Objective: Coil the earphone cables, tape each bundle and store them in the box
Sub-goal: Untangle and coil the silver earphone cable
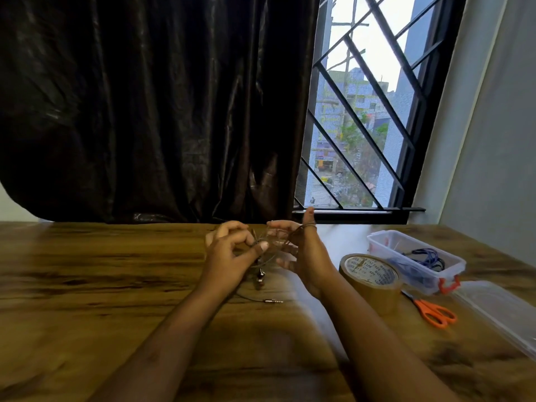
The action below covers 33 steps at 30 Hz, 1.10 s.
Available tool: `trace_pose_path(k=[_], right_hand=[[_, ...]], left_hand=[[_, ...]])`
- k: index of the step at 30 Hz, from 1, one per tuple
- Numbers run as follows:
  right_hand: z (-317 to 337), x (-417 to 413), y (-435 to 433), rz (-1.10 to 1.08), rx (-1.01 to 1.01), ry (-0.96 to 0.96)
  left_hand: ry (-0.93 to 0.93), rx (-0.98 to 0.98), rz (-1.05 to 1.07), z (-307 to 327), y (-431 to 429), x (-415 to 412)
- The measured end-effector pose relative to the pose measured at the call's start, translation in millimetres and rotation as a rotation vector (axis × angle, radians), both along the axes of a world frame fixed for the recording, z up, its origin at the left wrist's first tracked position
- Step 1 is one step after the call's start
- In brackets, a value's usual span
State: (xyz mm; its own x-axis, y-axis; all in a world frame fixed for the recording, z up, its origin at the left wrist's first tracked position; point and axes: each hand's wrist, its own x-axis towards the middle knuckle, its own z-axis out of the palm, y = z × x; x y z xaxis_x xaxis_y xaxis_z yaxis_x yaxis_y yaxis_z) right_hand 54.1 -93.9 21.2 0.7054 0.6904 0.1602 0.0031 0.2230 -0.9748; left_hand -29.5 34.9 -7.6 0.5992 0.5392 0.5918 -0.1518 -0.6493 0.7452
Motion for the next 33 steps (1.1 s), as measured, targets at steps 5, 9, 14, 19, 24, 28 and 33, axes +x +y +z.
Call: trace_pose_path(k=[5,9,14,19,24,28,33], right_hand=[[-2.5,2.4,0.3,0.106,0.141,0.211],[-3.7,2.5,3.1,0.057,0.243,0.212],[0.0,7.3,-1.8,-0.002,0.343,0.31],[0.5,7.9,0.2,0.034,0.272,0.273],[2.3,11.9,-1.1,0.059,0.256,0.187],[-0.5,9.1,-0.7,0.075,0.217,0.089],[2.2,6.4,0.4,0.158,0.245,0.055]], left_hand=[[0.141,0.007,0.289,3.9,0.9,-3.7],[0.184,0.258,0.435,6.1,0.6,-5.4],[-0.099,0.115,0.18,2.0,-1.0,-1.7],[-0.068,0.384,0.109,4.4,-4.5,-7.1],[0.137,0.523,0.03,-2.4,-0.8,-5.8],[0.233,0.421,-0.008,-3.2,-6.1,-5.5],[0.399,0.397,0.268,-7.5,3.3,-7.1]])
